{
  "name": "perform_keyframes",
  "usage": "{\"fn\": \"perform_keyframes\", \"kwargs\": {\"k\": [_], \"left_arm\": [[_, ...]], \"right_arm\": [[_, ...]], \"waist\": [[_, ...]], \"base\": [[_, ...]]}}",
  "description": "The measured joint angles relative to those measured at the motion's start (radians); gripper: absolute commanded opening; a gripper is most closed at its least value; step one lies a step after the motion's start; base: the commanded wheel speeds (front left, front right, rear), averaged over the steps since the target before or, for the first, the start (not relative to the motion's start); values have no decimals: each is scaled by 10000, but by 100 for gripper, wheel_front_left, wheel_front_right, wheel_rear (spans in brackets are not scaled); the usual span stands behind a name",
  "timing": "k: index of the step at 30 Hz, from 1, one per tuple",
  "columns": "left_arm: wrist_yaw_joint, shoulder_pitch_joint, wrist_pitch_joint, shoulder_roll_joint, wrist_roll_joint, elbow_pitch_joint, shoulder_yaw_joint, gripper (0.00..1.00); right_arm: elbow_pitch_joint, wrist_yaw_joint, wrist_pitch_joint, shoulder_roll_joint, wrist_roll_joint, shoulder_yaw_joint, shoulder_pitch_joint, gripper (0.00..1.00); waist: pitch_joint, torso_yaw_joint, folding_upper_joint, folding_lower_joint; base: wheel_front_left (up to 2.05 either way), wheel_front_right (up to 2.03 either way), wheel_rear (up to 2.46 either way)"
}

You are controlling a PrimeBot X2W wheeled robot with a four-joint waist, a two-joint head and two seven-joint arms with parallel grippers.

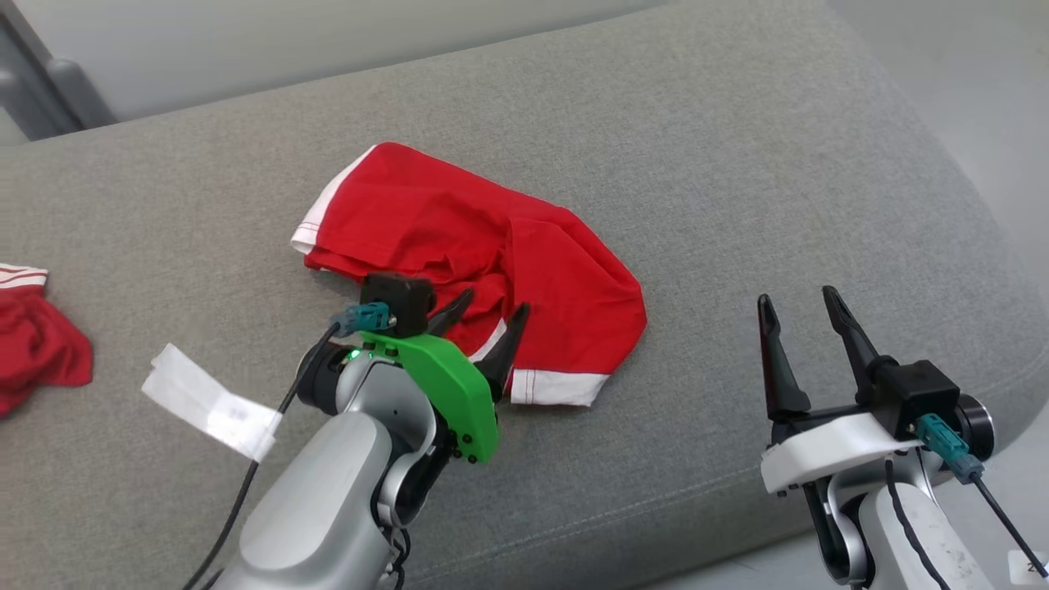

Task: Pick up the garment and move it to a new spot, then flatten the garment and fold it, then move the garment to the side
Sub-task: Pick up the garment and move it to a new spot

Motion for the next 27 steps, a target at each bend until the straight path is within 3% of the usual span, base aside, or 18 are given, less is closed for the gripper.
{"fn": "perform_keyframes", "kwargs": {"k": [13,27], "left_arm": [[633,1623,-1507,130,-21,-295,692,100],[1168,2958,-2773,978,495,-713,1214,100]], "right_arm": [[-8,-58,0,-205,-113,-96,693,100],[-6,150,0,-150,-219,359,1142,100]], "waist": [[-666,1265,0,0],[-1430,2290,0,0]], "base": [[0,0,0],[0,0,0]]}}
